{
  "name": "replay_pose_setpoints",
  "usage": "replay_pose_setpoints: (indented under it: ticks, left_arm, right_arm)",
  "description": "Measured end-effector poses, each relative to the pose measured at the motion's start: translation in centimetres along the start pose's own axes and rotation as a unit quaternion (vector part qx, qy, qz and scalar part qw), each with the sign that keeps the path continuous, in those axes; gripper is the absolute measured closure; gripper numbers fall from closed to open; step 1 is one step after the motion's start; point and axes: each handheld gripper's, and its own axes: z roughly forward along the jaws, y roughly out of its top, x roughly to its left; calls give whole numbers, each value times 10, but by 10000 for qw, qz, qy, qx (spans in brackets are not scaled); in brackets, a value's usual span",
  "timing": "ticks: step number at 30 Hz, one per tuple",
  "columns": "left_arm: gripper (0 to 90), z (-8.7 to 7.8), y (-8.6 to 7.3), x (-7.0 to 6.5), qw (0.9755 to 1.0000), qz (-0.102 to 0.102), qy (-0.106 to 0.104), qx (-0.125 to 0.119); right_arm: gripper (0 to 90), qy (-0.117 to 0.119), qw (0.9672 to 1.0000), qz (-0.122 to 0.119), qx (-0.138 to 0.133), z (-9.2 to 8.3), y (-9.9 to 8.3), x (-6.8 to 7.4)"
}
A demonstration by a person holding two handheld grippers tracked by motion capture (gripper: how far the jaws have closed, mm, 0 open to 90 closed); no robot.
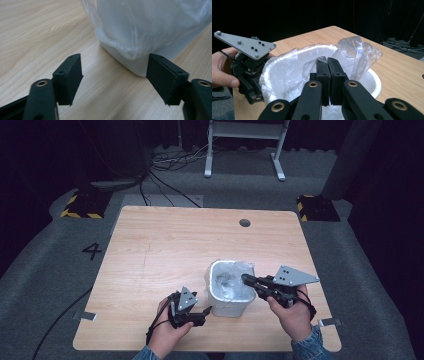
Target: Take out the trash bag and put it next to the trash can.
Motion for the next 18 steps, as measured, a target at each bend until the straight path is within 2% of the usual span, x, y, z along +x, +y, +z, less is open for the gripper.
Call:
replay_pose_setpoints:
  ticks: [1,3,6,10,12,18]
  left_arm:
    - [321,1,2,-1,10000,40,26,4]
    - [479,1,5,-1,9999,37,-98,-3]
    - [688,-2,7,-2,9995,190,-264,-36]
    - [867,-5,11,-6,9992,185,-360,-65]
    - [890,-8,13,-8,9988,123,-462,-115]
    - [895,-28,19,-8,9984,103,-330,-452]
  right_arm:
    - [886,-6,10000,0,-1,0,0,0]
    - [884,-17,10000,2,4,-2,-1,0]
    - [880,-29,10000,7,-17,-4,-2,0]
    - [879,-37,10000,17,-15,-4,-3,-1]
    - [879,-34,10000,20,-24,-4,-3,-2]
    - [876,-27,10000,12,-48,-5,-2,-3]
